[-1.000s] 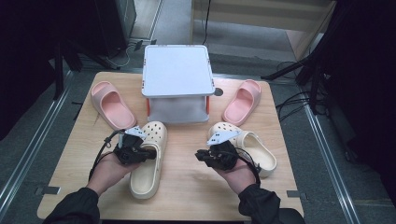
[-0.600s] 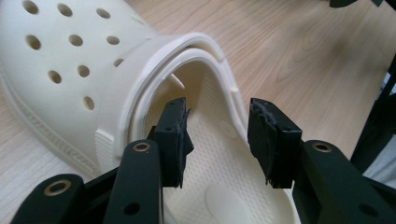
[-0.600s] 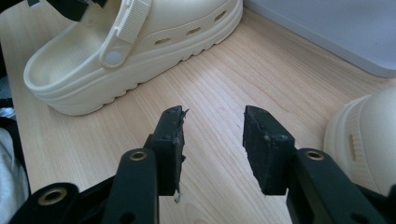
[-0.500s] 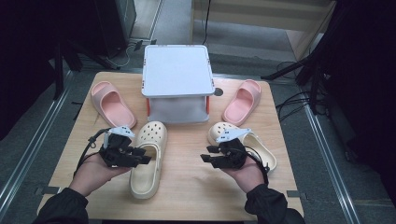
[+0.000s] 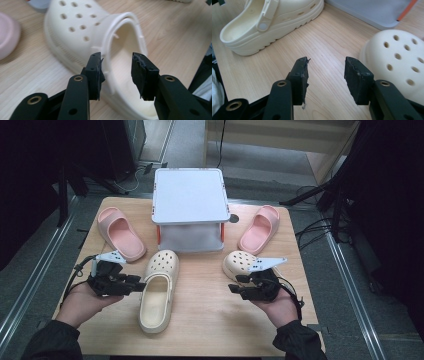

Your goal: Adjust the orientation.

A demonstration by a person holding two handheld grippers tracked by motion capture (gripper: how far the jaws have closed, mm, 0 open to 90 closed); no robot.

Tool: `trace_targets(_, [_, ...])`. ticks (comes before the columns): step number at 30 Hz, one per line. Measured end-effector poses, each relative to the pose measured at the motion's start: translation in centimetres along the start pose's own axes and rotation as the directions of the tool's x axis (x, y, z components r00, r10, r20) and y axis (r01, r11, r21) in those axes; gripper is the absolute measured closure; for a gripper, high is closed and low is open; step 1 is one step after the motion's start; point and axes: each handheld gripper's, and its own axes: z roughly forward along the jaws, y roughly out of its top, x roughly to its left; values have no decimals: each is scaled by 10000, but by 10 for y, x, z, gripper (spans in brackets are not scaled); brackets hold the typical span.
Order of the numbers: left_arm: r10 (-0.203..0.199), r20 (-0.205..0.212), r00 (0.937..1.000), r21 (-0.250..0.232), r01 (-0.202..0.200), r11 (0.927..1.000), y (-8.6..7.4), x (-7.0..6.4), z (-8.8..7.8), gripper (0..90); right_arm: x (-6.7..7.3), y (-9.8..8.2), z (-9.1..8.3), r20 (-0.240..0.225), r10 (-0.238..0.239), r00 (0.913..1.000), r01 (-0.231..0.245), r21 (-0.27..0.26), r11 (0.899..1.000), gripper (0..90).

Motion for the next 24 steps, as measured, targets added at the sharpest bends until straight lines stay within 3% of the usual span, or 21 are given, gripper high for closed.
trace_targets(6, [-162, -185, 9997, 66, 163, 9998, -9, 19, 6, 639, -8, -10, -15, 369, 296, 9989, -296, -16, 9996, 536])
trace_targets(8, [-114, -150, 9998, 247, 118, 9996, -11, 24, 10, 703, -11, -13, -20, 506, 368, 9980, -366, -57, 9993, 533])
trace_targets(13, [-328, 183, 9993, 437, 319, 9985, -16, 37, 18, 757, -17, -21, -32, 835, 623, 9946, -607, -214, 9979, 513])
trace_targets(18, [-283, 210, 9994, 641, 269, 9976, -18, 42, 29, 758, -26, -30, -42, 1351, 944, 9863, -915, -271, 9954, 498])
trace_targets(23, [-29, 331, 9994, 1046, -6, 9945, -17, 40, 39, 760, -33, -35, -41, 1545, 1102, 9818, -1097, -120, 9939, 489])
trace_targets(24, [-3, 405, 9992, 1102, -42, 9939, -17, 38, 41, 768, -37, -36, -37, 1714, 1129, 9787, -1167, 125, 9931, 488])
